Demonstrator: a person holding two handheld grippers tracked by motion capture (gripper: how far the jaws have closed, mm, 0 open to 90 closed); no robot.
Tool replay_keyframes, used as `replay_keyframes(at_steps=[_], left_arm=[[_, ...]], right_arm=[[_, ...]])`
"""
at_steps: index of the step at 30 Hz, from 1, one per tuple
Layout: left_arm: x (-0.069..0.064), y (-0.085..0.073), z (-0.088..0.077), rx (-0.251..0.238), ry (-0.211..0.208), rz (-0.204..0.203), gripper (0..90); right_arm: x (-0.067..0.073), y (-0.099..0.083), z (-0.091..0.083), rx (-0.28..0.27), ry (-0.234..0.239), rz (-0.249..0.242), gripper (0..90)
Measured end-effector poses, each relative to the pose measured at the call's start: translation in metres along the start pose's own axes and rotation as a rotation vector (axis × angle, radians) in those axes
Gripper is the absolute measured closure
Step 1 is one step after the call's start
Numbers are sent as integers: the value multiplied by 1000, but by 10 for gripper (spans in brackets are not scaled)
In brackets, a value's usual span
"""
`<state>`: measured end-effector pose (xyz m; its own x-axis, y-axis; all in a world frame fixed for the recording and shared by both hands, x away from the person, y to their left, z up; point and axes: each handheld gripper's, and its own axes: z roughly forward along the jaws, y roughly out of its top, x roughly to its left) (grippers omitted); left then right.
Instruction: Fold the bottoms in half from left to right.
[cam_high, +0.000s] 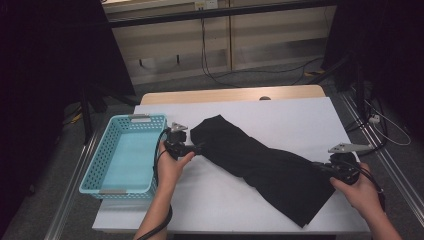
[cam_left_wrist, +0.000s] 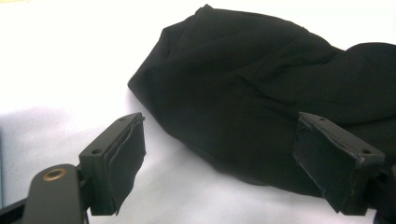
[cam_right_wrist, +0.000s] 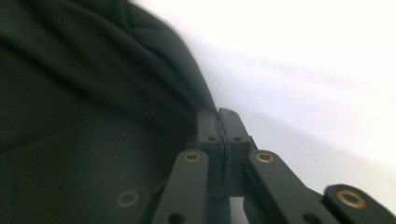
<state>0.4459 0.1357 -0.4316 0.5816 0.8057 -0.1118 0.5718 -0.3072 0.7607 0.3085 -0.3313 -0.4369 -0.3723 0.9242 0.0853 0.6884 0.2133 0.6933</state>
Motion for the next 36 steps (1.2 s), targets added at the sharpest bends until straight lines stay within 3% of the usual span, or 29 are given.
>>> replay_keyframes(at_steps=[2, 7, 11, 16, 20, 24, 25, 30, 36], left_arm=[[-1, -1, 1, -8, -1, -13, 174], [1, -1, 1, -6, 1, -13, 173], [-1, -1, 1, -6, -5, -10, 173], [-4, -1, 2, -2, -16, -4, 172], [-5, 0, 2, -9, -16, -8, 168], [-4, -1, 2, 8, -15, 8, 168], [-5, -1, 3, -4, -13, -8, 168], [-4, -1, 2, -3, -14, -5, 167], [-5, -1, -1, -5, -18, -1, 166]], right_arm=[[-3, 2, 5, 10, 3, 8, 881], [-3, 3, 13, 35, -63, -28, 891], [-8, 8, 13, 2, -109, -17, 891], [-13, 6, 19, -15, -140, -6, 890], [-13, 6, 21, -15, -134, -6, 879], [-8, 6, 21, -18, -141, -21, 714], [-6, 6, 20, -29, -149, -27, 652], [11, 11, 14, -58, -113, -39, 498], [53, 15, 10, -76, 11, -114, 476]])
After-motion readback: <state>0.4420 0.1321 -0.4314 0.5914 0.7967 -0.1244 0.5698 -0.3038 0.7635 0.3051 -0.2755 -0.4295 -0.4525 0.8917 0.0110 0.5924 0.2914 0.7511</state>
